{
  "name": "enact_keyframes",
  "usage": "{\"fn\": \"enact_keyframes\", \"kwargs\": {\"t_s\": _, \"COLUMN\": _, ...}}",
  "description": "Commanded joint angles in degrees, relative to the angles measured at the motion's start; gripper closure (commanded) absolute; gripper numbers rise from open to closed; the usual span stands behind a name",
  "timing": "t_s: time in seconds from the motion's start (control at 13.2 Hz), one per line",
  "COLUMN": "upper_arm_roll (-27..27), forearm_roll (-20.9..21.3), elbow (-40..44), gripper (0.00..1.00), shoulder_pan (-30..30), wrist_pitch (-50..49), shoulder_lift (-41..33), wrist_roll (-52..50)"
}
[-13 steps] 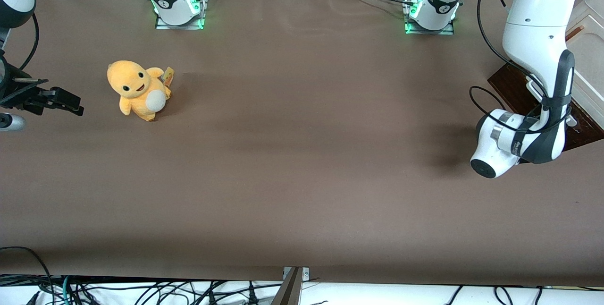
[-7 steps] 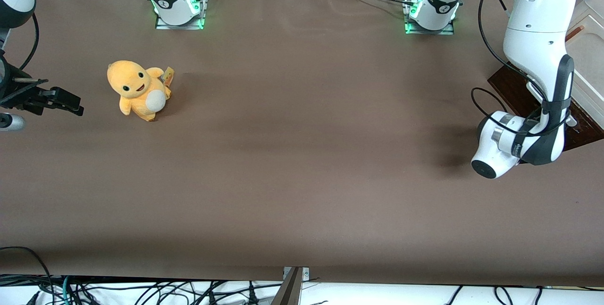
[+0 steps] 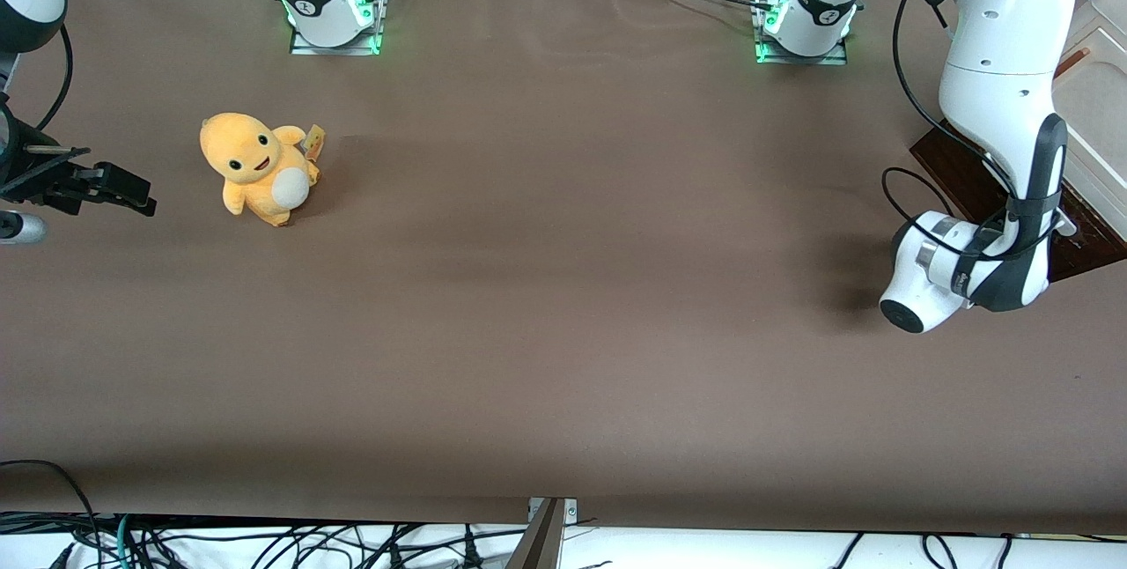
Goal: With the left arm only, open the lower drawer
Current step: 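Close the left gripper around the white drawer handle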
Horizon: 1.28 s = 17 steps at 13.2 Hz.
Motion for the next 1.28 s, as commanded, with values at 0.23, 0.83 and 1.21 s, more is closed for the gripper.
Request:
{"fn": "enact_keyframes", "kwargs": {"t_s": 0.23, "upper_arm_roll": -0.1, "forearm_roll": 1.7, "elbow": 1.1, "gripper": 0.99, "shoulder_pan": 0.1, "wrist_pitch": -0.3, "shoulder_lift": 1.1, "wrist_roll": -3.2}}
{"fn": "enact_keyframes", "kwargs": {"t_s": 0.83, "upper_arm_roll": -0.2, "forearm_roll": 1.5, "elbow": 1.8, "gripper": 1.00, "shoulder_pan": -0.8, "wrist_pitch": -0.3, "shoulder_lift": 1.7, "wrist_roll": -3.1}}
{"fn": "enact_keyframes", "kwargs": {"t_s": 1.21, "upper_arm_roll": -0.4, "forearm_roll": 1.6, "elbow": 4.0, "gripper": 1.00, "shoulder_pan": -1.2, "wrist_pitch": -0.6, "shoulder_lift": 2.4, "wrist_roll": -2.8}}
